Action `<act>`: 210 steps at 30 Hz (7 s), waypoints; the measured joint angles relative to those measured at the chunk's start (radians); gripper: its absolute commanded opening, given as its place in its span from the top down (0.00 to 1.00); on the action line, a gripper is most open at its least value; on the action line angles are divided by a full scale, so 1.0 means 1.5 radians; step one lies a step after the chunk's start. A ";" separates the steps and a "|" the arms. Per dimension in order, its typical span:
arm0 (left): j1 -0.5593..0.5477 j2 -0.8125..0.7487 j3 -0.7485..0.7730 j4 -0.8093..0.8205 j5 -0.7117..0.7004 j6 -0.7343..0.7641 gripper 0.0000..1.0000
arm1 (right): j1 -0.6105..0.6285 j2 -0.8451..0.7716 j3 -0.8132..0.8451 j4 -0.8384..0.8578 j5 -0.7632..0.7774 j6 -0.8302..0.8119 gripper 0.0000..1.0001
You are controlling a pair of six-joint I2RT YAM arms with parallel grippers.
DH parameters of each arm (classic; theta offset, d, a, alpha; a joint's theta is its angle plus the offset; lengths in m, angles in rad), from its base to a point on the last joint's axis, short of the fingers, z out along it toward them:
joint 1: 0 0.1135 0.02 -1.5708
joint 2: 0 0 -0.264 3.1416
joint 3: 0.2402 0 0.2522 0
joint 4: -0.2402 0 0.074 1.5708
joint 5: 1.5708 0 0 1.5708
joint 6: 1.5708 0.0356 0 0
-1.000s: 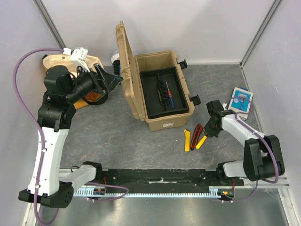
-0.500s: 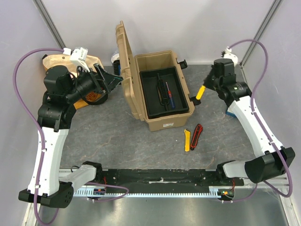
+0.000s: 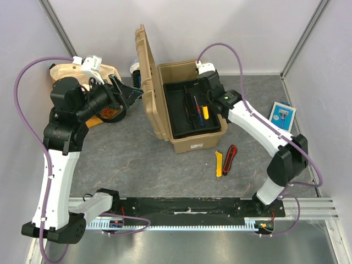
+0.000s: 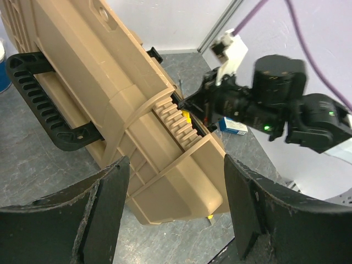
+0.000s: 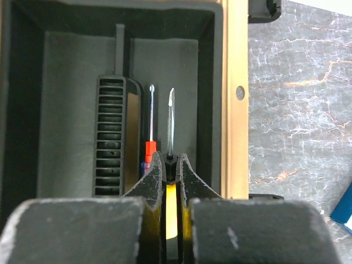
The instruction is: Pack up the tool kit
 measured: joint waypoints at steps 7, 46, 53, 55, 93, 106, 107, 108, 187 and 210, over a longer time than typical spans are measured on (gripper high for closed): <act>0.000 -0.001 0.000 0.000 -0.006 0.000 0.25 | 0.010 0.075 0.000 -0.004 0.044 -0.050 0.99; 0.000 0.014 0.015 -0.003 0.020 -0.009 0.25 | -0.192 -0.254 -0.204 -0.199 0.120 0.212 0.29; 0.000 0.022 0.015 0.001 0.029 -0.015 0.25 | -0.213 -0.294 -0.365 -0.233 0.021 0.296 0.23; 0.000 0.022 0.015 0.001 0.030 -0.016 0.25 | -0.213 -0.298 -0.411 -0.215 -0.020 0.308 0.23; 0.000 0.005 0.015 0.001 0.030 -0.025 0.25 | -0.146 -0.161 -0.581 -0.047 -0.109 0.392 0.66; 0.000 0.003 0.015 0.001 0.026 -0.025 0.25 | -0.144 -0.237 -0.388 -0.151 0.040 0.381 0.80; 0.000 0.003 0.015 0.001 0.026 -0.024 0.25 | -0.144 -0.241 -0.362 -0.155 0.049 0.375 0.80; 0.000 0.002 0.015 0.001 0.025 -0.025 0.25 | -0.144 -0.246 -0.331 -0.159 0.061 0.365 0.80; 0.000 0.030 0.010 0.021 0.030 -0.037 0.25 | 0.082 -0.276 -0.250 -0.275 -0.127 0.152 0.15; 0.000 0.052 0.008 0.026 0.031 -0.046 0.25 | 0.074 -0.237 -0.603 0.020 0.005 0.413 0.47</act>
